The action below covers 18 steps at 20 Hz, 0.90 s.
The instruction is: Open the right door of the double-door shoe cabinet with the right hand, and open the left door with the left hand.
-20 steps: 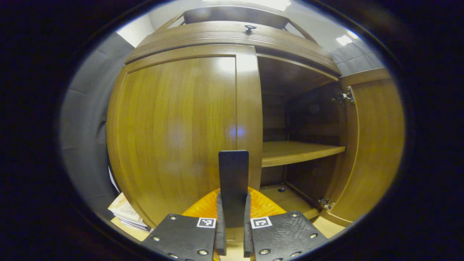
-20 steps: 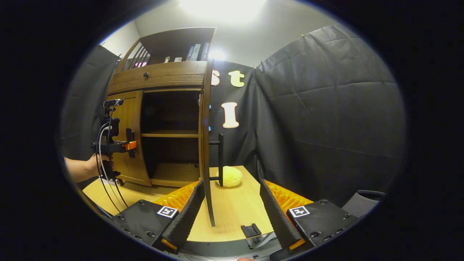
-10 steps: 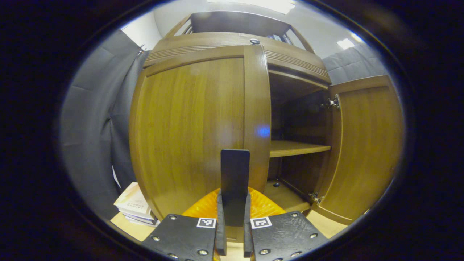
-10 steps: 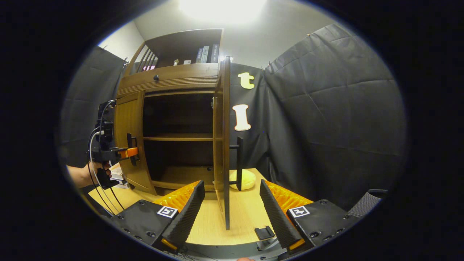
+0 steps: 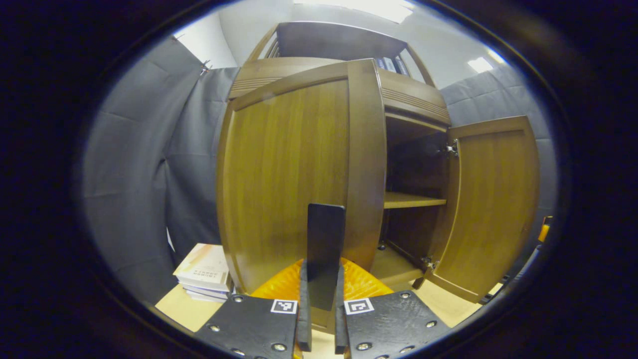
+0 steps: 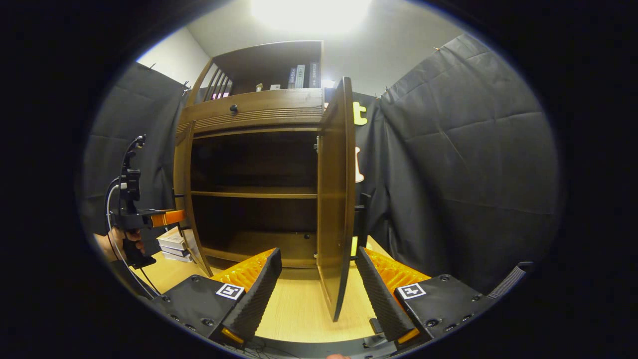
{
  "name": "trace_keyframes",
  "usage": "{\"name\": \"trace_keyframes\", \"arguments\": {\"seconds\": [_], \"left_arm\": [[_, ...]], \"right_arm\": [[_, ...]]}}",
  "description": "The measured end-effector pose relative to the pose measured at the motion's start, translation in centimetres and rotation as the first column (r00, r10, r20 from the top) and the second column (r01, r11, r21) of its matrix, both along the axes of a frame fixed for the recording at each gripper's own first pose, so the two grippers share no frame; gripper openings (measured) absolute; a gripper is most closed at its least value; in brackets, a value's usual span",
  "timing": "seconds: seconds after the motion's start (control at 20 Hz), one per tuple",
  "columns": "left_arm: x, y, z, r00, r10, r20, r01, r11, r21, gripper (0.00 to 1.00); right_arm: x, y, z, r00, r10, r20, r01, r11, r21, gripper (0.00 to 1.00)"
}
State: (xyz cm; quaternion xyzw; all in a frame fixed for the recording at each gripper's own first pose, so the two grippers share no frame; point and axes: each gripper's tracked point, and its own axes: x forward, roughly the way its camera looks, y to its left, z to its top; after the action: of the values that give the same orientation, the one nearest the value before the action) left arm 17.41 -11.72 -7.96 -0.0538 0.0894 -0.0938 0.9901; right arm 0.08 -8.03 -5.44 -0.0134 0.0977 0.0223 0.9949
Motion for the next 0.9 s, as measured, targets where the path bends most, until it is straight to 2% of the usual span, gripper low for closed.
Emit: {"name": "trace_keyframes", "arguments": {"seconds": [0.25, 0.35, 0.6, 0.65, 0.7, 0.8, 0.9], "left_arm": [[-2.3, 2.9, -0.2, 1.000, 0.027, -0.010, -0.027, 1.000, -0.002, 0.22], [-3.0, 4.1, -0.2, 0.999, 0.038, -0.010, -0.038, 0.999, -0.001, 0.17], [-4.9, 7.3, 0.3, 0.998, 0.069, -0.008, -0.069, 0.998, 0.004, 0.22], [-5.1, 8.0, 0.3, 0.997, 0.076, -0.010, -0.076, 0.997, 0.005, 0.16], [-5.4, 8.7, 0.1, 0.997, 0.080, -0.016, -0.080, 0.997, 0.005, 0.19], [-5.8, 9.9, -0.5, 0.996, 0.086, -0.033, -0.086, 0.996, 0.009, 0.16], [-6.2, 11.2, -1.0, 0.995, 0.097, -0.037, -0.096, 0.995, 0.014, 0.22]], "right_arm": [[1.1, 3.0, 0.4, 0.998, 0.060, 0.015, -0.060, 0.998, 0.006, 0.95], [1.5, 4.1, 0.5, 0.996, 0.082, 0.020, -0.082, 0.997, 0.008, 0.95], [2.6, 7.2, 0.3, 0.990, 0.139, 0.019, -0.139, 0.990, 0.017, 0.95], [2.7, 7.8, 0.3, 0.989, 0.150, 0.020, -0.150, 0.989, 0.018, 0.95], [2.8, 8.4, 0.4, 0.987, 0.161, 0.021, -0.162, 0.987, 0.018, 0.95], [3.0, 9.6, 0.2, 0.983, 0.180, 0.021, -0.180, 0.983, 0.017, 0.95], [3.1, 10.7, 0.1, 0.980, 0.196, 0.021, -0.196, 0.980, 0.018, 0.95]]}}
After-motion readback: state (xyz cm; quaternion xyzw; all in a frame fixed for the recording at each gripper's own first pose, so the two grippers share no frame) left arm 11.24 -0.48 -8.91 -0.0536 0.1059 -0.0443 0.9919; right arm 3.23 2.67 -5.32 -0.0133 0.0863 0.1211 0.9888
